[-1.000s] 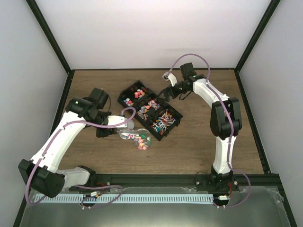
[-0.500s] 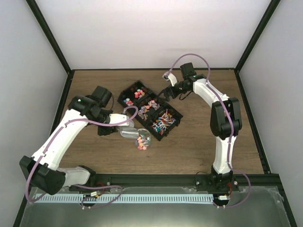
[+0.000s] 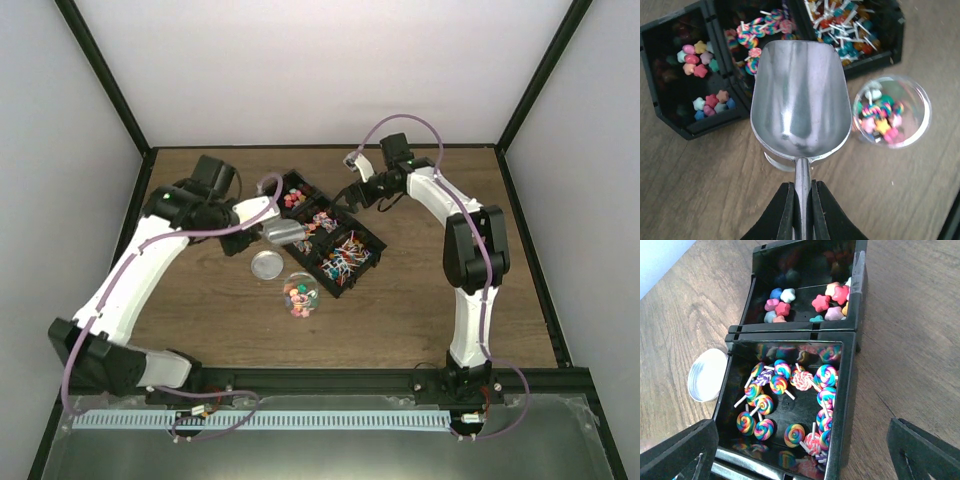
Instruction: Pack the candies
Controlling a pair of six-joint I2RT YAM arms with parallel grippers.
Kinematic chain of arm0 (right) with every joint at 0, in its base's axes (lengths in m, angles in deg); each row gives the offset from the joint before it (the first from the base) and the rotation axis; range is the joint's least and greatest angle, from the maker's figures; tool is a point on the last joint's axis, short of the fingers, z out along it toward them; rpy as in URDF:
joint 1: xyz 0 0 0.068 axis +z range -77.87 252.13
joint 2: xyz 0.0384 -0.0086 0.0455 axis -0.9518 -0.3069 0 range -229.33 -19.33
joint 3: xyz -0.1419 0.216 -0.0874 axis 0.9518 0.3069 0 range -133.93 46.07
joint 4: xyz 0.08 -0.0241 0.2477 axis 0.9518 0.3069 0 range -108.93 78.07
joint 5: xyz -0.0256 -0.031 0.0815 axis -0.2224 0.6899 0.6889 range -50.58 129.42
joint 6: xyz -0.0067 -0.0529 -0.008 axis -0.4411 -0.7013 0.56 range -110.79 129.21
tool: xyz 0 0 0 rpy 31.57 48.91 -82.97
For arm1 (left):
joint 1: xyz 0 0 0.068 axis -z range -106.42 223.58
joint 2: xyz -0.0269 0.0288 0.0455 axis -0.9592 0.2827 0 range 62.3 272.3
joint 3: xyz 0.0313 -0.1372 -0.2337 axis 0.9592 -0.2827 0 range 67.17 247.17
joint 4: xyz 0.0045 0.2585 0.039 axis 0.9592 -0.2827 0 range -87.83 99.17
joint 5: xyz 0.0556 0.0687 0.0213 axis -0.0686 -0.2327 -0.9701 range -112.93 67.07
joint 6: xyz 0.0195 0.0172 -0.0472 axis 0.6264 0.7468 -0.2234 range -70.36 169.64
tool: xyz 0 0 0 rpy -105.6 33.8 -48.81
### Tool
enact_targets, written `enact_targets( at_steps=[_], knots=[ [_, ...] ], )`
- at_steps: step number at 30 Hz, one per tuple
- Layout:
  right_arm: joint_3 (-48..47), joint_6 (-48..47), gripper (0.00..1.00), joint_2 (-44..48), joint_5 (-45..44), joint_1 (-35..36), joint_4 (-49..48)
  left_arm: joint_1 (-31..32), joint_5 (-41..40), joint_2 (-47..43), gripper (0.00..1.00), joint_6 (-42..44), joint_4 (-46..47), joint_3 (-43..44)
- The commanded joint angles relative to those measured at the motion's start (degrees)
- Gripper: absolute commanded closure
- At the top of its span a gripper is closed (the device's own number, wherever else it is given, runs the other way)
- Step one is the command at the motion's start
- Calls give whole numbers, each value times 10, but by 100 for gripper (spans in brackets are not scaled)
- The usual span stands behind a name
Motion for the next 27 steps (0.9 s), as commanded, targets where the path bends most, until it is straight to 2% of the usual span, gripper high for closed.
enact_targets(
  at_steps=[1,6,12,27],
  knots=[
    [3,37,6,-16,0,2,-22,-2,-6,56,96,-116,72,15],
    [32,44,6,-2,-13,7,-41,-2,-18,68,96,-157,115,-6],
    [47,39,5,6,-21,8,-48,-2,-28,93,96,-183,126,-8],
    [48,51,6,11,-30,7,-60,-2,-37,90,96,-205,157,-33]
  ],
)
